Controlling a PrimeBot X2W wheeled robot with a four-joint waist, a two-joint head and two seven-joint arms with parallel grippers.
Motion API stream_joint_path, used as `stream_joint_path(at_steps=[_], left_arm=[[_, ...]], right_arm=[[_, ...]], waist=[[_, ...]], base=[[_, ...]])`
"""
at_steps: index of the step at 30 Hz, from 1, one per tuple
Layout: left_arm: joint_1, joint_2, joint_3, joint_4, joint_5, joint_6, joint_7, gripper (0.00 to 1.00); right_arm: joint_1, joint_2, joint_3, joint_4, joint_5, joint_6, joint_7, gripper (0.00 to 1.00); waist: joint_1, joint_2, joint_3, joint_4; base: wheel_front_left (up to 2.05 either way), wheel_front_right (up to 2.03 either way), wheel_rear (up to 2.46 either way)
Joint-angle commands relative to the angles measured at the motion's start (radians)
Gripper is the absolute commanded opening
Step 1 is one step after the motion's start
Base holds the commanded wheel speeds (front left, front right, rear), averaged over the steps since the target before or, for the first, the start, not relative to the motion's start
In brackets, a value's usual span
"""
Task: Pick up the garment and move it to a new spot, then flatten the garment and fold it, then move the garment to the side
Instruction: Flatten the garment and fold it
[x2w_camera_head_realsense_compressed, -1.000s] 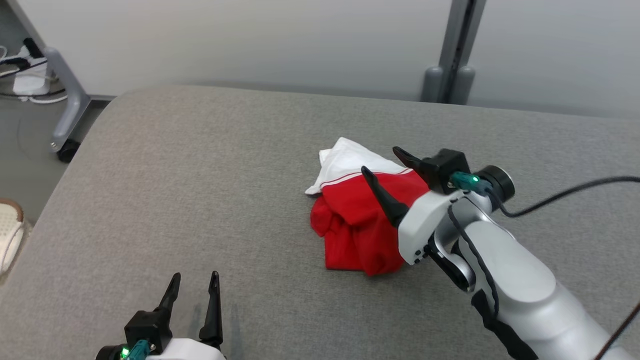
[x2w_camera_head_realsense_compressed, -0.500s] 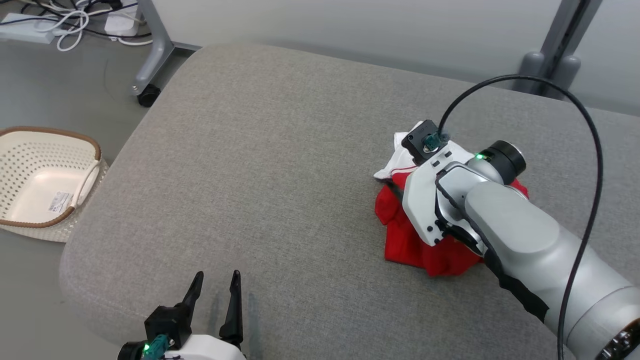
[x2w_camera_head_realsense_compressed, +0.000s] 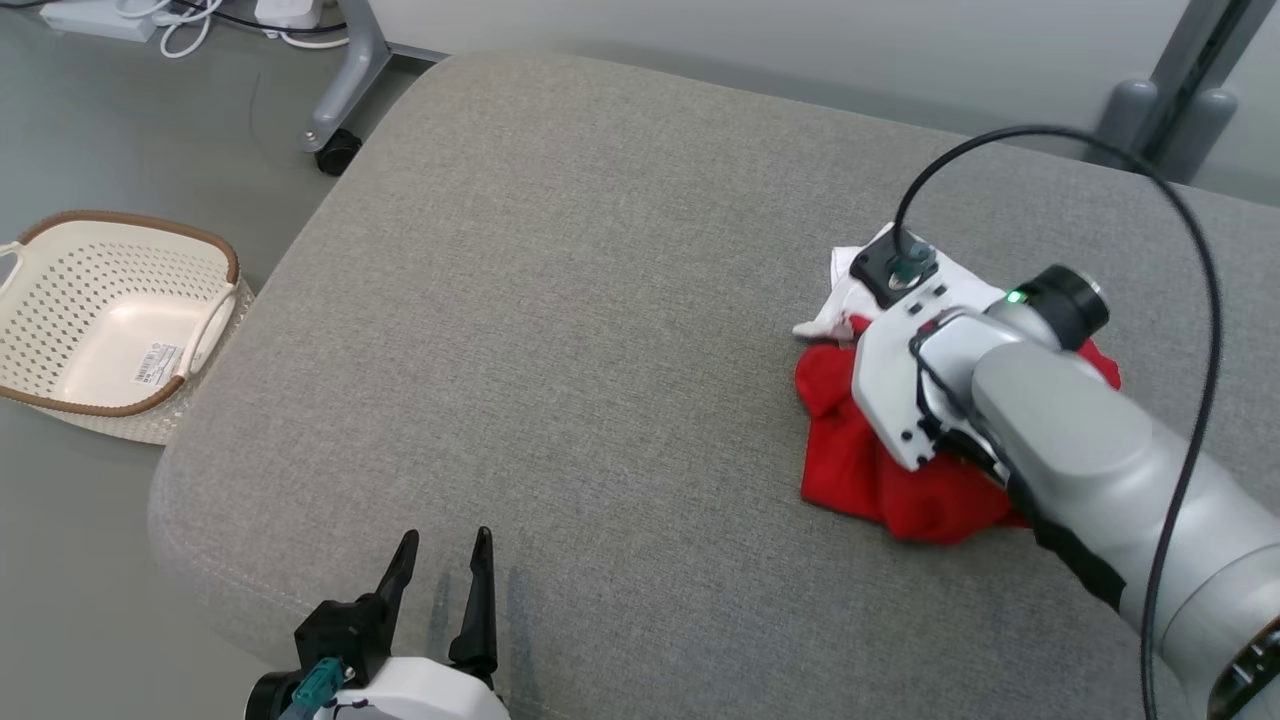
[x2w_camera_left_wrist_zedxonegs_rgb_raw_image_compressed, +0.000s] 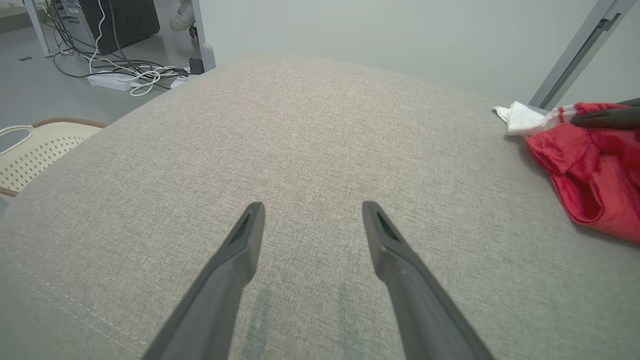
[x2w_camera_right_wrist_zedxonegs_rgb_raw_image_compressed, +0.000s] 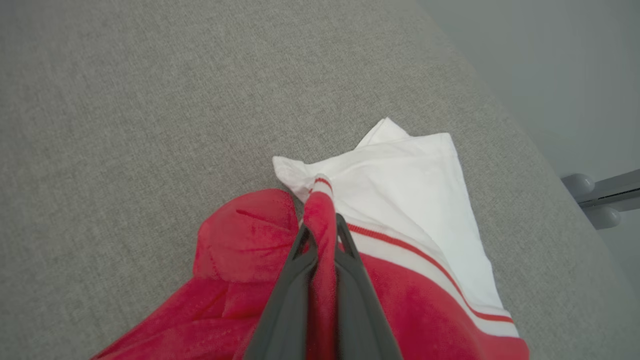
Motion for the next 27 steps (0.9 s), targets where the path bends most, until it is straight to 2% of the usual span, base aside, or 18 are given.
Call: stream_joint_path(at_steps=[1, 5, 12, 14, 17, 20, 27], left_arm=[[-0.01, 0.004, 0.005, -0.004, -0.003, 0.003, -0.002, 1.0], [-0.012, 0.004, 0.011, -0.008, 0.0, -0.001, -0.002, 1.0], [-0.016, 0.004, 0.022, -0.011, 0.011, -0.008, -0.002, 1.0], [-0.012, 0.004, 0.026, -0.011, 0.017, -0.011, -0.002, 1.0], [-0.009, 0.004, 0.033, -0.014, 0.029, -0.017, -0.002, 1.0], [-0.006, 0.003, 0.04, -0.017, 0.037, -0.022, -0.002, 1.0], [-0.01, 0.003, 0.036, -0.013, 0.05, -0.033, -0.002, 1.0]], right_arm=[[-0.026, -0.007, -0.004, 0.007, -0.001, 0.0, -0.026, 0.0], [-0.076, 0.014, -0.047, 0.023, 0.011, 0.0, -0.149, 0.0], [-0.201, 0.065, -0.176, 0.029, 0.033, 0.0, -0.451, 0.0], [-0.221, 0.074, -0.204, 0.032, 0.026, 0.0, -0.497, 0.0], [-0.208, 0.079, -0.248, 0.034, 0.024, 0.0, -0.523, 0.0], [-0.138, 0.057, -0.266, 0.031, 0.009, 0.0, -0.528, 0.0], [0.154, -0.022, -0.34, 0.004, -0.016, 0.0, -0.529, 0.0]], waist=[[0.0, 0.0, 0.001, -0.004], [0.0, 0.0, -0.001, -0.023], [0.0, 0.0, -0.019, -0.063], [0.0, 0.0, -0.028, -0.075], [0.0, 0.0, -0.038, -0.094], [0.0, 0.0, -0.044, -0.115], [0.0, 0.0, -0.032, -0.171]], base=[[0.0, 0.0, 0.0], [0.0, 0.0, 0.0], [0.0, 0.0, 0.0], [0.0, 0.0, 0.0], [0.0, 0.0, 0.0], [0.0, 0.0, 0.0], [0.0, 0.0, 0.0]])
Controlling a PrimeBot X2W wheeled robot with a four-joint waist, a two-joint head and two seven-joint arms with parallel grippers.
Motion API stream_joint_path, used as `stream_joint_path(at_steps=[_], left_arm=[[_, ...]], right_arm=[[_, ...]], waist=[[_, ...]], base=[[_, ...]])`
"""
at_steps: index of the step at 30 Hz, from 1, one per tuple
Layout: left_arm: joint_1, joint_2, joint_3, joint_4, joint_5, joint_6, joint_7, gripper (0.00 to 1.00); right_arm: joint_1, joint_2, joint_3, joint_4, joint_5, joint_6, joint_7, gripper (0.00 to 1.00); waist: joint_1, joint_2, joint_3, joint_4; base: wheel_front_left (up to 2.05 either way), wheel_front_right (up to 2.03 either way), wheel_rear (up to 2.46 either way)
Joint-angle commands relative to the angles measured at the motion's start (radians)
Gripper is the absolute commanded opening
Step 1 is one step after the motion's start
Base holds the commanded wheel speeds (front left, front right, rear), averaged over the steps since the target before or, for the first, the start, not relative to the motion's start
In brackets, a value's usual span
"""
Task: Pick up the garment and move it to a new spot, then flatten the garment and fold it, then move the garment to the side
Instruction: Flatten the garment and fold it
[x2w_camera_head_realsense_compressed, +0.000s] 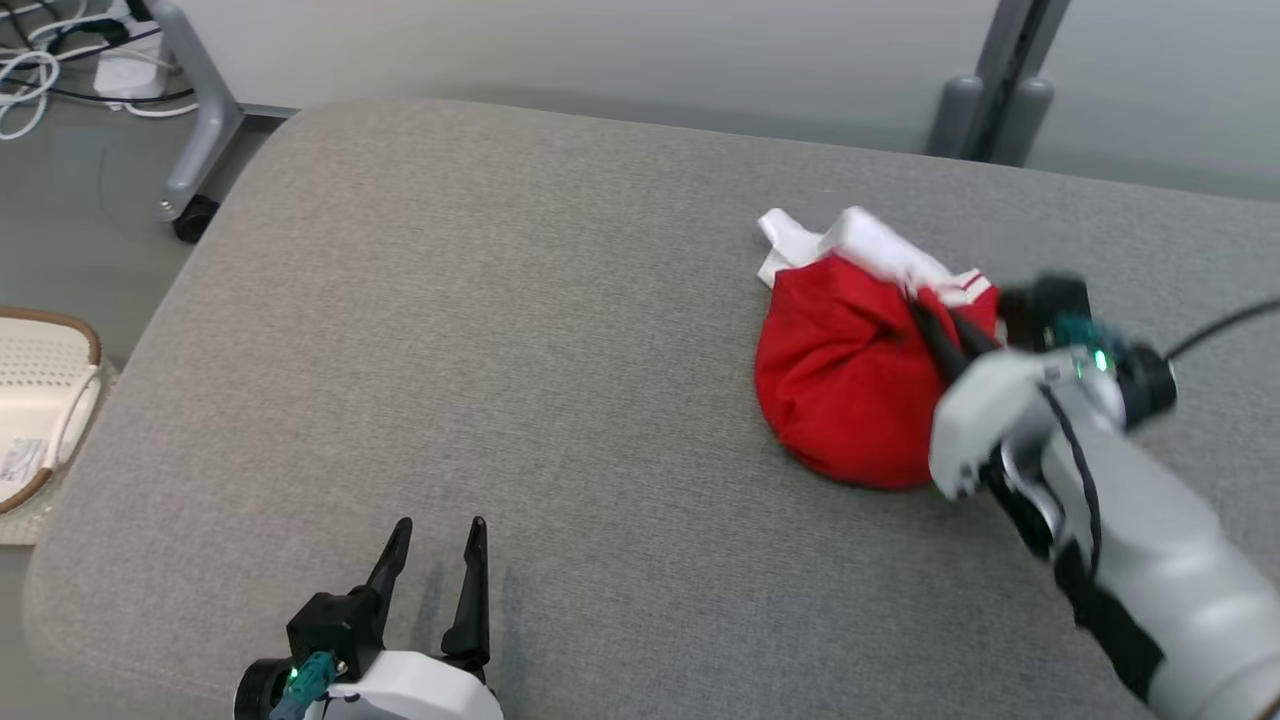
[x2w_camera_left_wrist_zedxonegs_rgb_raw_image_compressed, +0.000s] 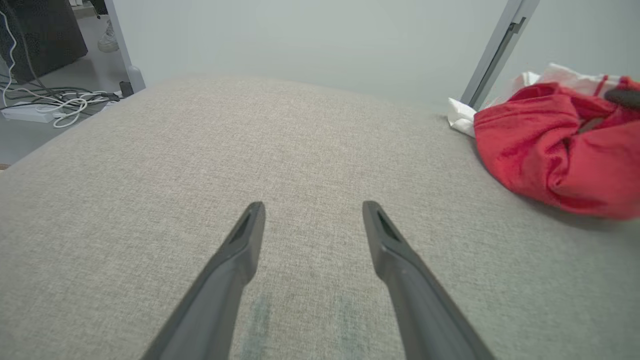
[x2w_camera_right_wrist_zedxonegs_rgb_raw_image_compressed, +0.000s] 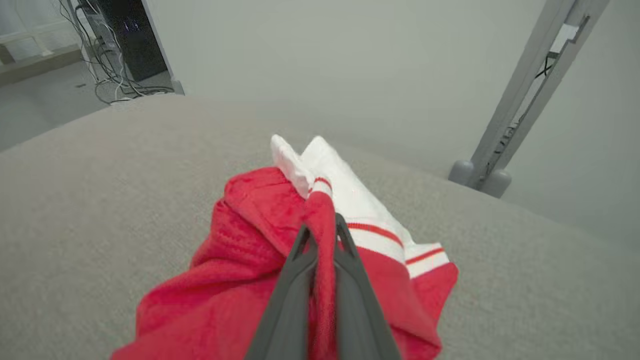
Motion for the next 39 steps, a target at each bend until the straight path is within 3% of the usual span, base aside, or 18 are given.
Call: stream_joint_path(at_steps=[1, 2, 3, 5, 12, 22, 30, 39], left_arm=[[-0.008, 0.004, 0.0, 0.001, 0.01, -0.005, -0.002, 1.0], [-0.012, 0.004, 0.0, 0.001, 0.014, -0.006, -0.002, 1.0], [-0.015, 0.004, -0.001, 0.002, 0.016, -0.009, -0.002, 1.0], [-0.019, 0.004, 0.003, 0.005, 0.022, -0.011, -0.002, 1.0], [-0.018, 0.004, 0.021, 0.011, 0.046, -0.023, -0.002, 1.0], [0.038, 0.004, 0.048, 0.019, 0.072, -0.03, -0.002, 1.0], [0.077, 0.004, 0.085, -0.004, 0.098, -0.02, -0.002, 1.0], [0.091, 0.004, 0.12, -0.045, 0.132, -0.013, -0.002, 1.0]], right_arm=[[0.046, -0.013, -0.015, -0.003, -0.016, 0.0, -0.007, 0.18], [0.087, -0.013, -0.036, -0.001, -0.01, 0.0, -0.007, 0.28], [0.118, -0.02, -0.061, -0.006, -0.009, 0.0, -0.007, 0.45], [0.171, -0.029, -0.106, -0.022, -0.027, 0.0, -0.007, 0.98], [0.28, -0.019, -0.273, -0.115, -0.091, 0.0, -0.006, 1.0], [0.482, 0.06, -0.523, -0.299, -0.243, 0.0, -0.006, 1.0], [0.583, 0.104, -0.617, -0.463, -0.358, 0.0, -0.006, 1.0], [0.697, 0.119, -0.634, -0.587, -0.367, 0.0, -0.007, 1.0]], waist=[[0.0, -0.0001, 0.008, -0.02], [0.0, -0.0001, 0.012, -0.029], [0.0, -0.0001, 0.013, -0.037], [0.0, -0.0001, 0.014, -0.055], [0.0, -0.0001, -0.013, -0.11], [0.0, -0.0001, -0.116, -0.197], [0.0, -0.0001, -0.159, -0.246], [0.0, -0.0001, -0.161, -0.283]], base=[[0.0, 0.0, 0.0], [0.0, 0.0, 0.0], [0.0, 0.0, 0.0], [0.0, 0.0, 0.0], [0.0, 0.0, 0.0], [0.0, 0.0, 0.0], [0.0, 0.0, 0.0], [0.0, 0.0, 0.0]])
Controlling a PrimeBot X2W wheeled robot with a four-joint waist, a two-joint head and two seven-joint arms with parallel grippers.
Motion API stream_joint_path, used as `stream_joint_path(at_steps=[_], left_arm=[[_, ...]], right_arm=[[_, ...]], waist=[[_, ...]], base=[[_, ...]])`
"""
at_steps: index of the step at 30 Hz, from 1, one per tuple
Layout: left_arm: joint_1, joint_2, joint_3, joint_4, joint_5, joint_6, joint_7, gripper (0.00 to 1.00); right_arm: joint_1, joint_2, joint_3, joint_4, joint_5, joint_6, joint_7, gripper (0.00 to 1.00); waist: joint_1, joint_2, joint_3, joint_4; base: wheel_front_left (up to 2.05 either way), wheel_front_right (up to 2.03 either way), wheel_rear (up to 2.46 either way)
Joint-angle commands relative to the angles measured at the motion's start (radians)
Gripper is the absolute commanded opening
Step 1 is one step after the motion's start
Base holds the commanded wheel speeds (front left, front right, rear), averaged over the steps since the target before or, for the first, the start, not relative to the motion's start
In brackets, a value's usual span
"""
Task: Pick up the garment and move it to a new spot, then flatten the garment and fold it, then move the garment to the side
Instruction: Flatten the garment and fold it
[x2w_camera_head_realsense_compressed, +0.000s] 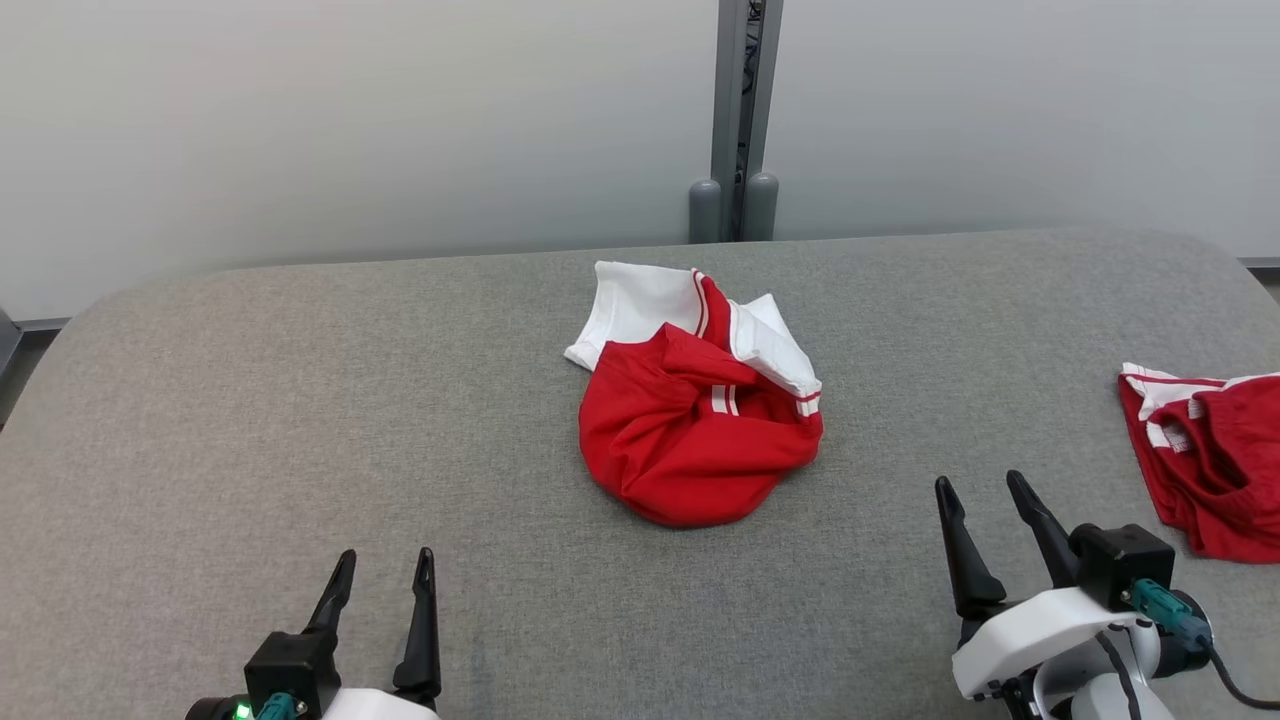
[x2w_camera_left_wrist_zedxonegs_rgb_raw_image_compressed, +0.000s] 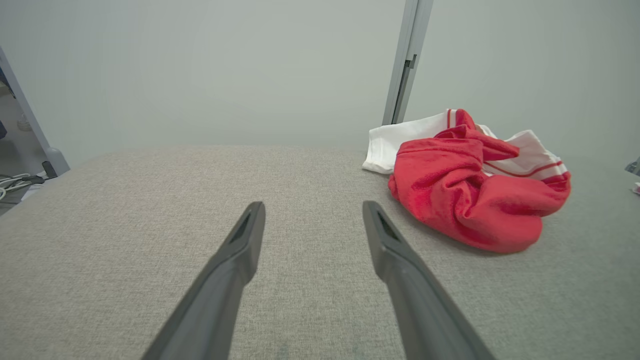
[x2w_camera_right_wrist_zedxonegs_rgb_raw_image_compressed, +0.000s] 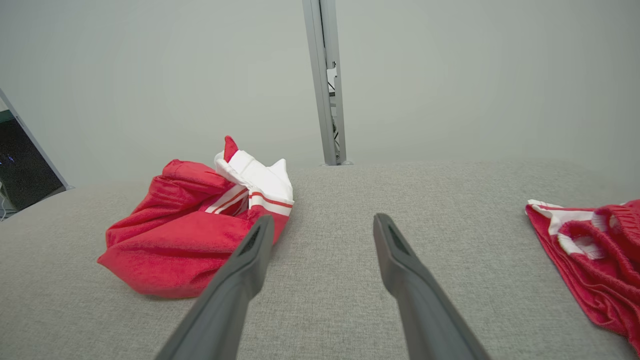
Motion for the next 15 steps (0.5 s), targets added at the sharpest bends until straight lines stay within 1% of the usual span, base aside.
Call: stream_joint_path(at_steps=[1, 5, 7, 12, 15], left_arm=[[0.013, 0.004, 0.008, -0.006, 0.014, 0.006, -0.002, 1.0], [0.013, 0.004, 0.015, -0.012, 0.021, 0.005, -0.002, 1.0], [0.008, 0.004, 0.013, -0.014, 0.022, 0.004, -0.002, 1.0], [-0.013, 0.004, -0.006, -0.008, 0.015, 0.0, -0.002, 1.0], [-0.024, 0.005, -0.015, -0.003, 0.009, -0.002, -0.002, 1.0]], right_arm=[[0.017, -0.003, 0.007, -0.014, 0.008, 0.0, -0.005, 1.0], [0.017, -0.003, 0.014, -0.021, 0.013, 0.0, -0.005, 1.0], [0.002, -0.002, 0.035, -0.014, 0.01, 0.0, -0.005, 1.0], [-0.072, -0.003, 0.101, 0.02, -0.014, 0.0, -0.005, 1.0], [-0.111, -0.003, 0.117, 0.051, -0.031, 0.0, -0.005, 1.0]], waist=[[0.0, -0.0001, 0.003, -0.008], [0.0, -0.0001, 0.011, -0.017], [0.0, -0.0001, 0.017, -0.014], [0.0, -0.0001, 0.045, 0.011], [0.0, -0.0001, 0.059, 0.029]], base=[[0.0, 0.0, 0.0], [0.0, 0.0, 0.0], [0.0, 0.0, 0.0], [0.0, 0.0, 0.0], [0.0, 0.0, 0.0]])
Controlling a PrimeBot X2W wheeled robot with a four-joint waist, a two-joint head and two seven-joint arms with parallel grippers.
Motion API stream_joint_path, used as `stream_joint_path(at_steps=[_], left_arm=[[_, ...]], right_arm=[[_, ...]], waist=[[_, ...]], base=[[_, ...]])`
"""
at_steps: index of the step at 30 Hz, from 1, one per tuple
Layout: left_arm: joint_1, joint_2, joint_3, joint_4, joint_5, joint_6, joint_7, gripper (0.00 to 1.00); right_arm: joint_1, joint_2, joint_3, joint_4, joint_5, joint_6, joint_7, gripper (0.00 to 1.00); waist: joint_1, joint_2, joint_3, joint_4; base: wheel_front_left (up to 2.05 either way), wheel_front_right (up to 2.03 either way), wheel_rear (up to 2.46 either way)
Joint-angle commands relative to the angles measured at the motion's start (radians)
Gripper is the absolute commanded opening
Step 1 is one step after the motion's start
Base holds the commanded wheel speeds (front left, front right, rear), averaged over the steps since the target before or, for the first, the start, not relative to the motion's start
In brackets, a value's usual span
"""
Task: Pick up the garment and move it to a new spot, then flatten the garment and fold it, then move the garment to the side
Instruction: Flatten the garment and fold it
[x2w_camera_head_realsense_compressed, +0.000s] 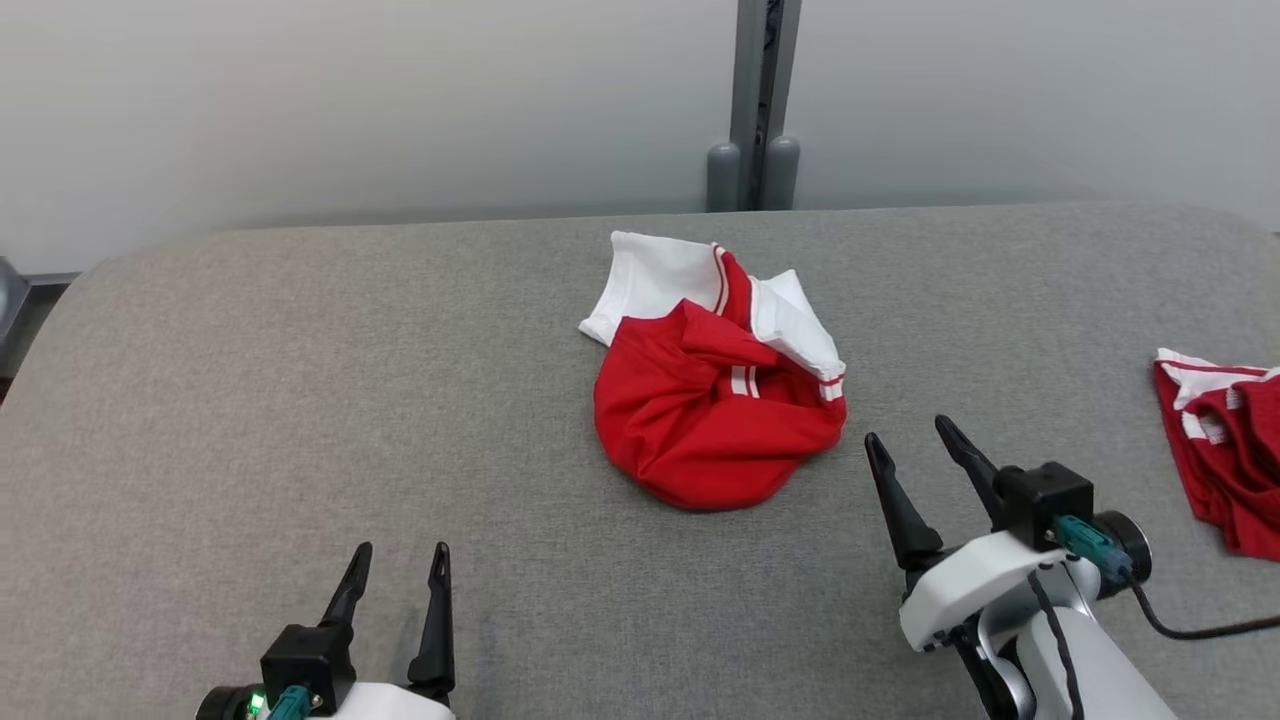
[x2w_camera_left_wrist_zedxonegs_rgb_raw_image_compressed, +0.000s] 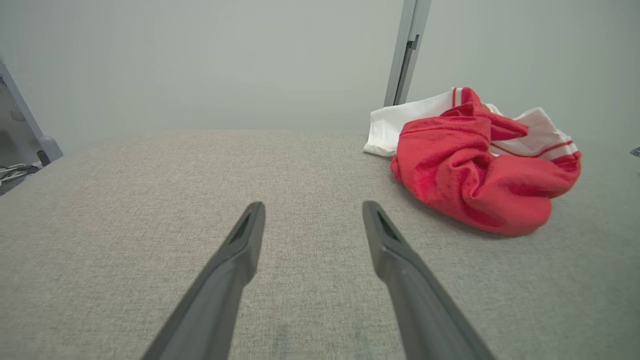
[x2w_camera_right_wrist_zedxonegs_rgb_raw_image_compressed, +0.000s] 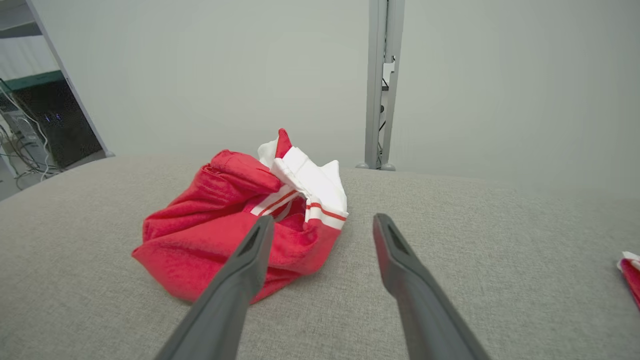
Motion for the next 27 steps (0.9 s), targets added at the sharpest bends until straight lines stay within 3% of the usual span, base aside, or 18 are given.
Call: stream_joint_path(at_steps=[1, 16, 17, 18, 19, 20, 27], left_arm=[[-0.023, 0.004, -0.003, 0.004, -0.009, 0.002, -0.002, 1.0], [-0.087, 0.003, -0.062, 0.004, -0.039, 0.008, -0.002, 1.0], [-0.09, 0.004, -0.065, 0.002, -0.04, 0.009, -0.002, 1.0], [-0.092, 0.004, -0.068, 0.001, -0.042, 0.011, -0.002, 1.0], [-0.094, 0.004, -0.07, 0.0, -0.042, 0.012, -0.002, 1.0], [-0.097, 0.004, -0.072, -0.002, -0.043, 0.013, -0.002, 1.0], [-0.107, 0.003, -0.066, -0.006, -0.043, 0.018, -0.002, 1.0]], right_arm=[[-0.026, -0.006, 0.005, 0.019, -0.013, 0.0, -0.005, 1.0], [-0.351, -0.015, -0.049, 0.347, -0.169, 0.0, -0.005, 1.0], [-0.363, -0.016, -0.056, 0.365, -0.182, 0.0, -0.005, 0.87], [-0.375, -0.016, -0.066, 0.377, -0.188, 0.0, -0.005, 0.58], [-0.386, -0.016, -0.072, 0.387, -0.202, 0.0, -0.005, 0.37], [-0.393, -0.016, -0.08, 0.393, -0.208, 0.0, -0.005, 0.0], [-0.393, -0.014, -0.165, 0.337, -0.202, 0.0, -0.005, 0.0]], waist=[[0.0, -0.0001, 0.019, 0.023], [0.0, -0.0001, 0.147, 0.177], [0.0, -0.0001, 0.153, 0.183], [0.0, -0.0001, 0.159, 0.187], [0.0, -0.0001, 0.164, 0.191], [0.0, -0.0001, 0.168, 0.193], [0.0, -0.0001, 0.177, 0.164]], base=[[0.0, 0.0, 0.0], [0.0, 0.0, 0.0], [0.0, 0.0, 0.0], [0.0, 0.0, 0.0], [0.0, 0.0, 0.0], [0.0, 0.0, 0.0], [0.0, 0.0, 0.0]])
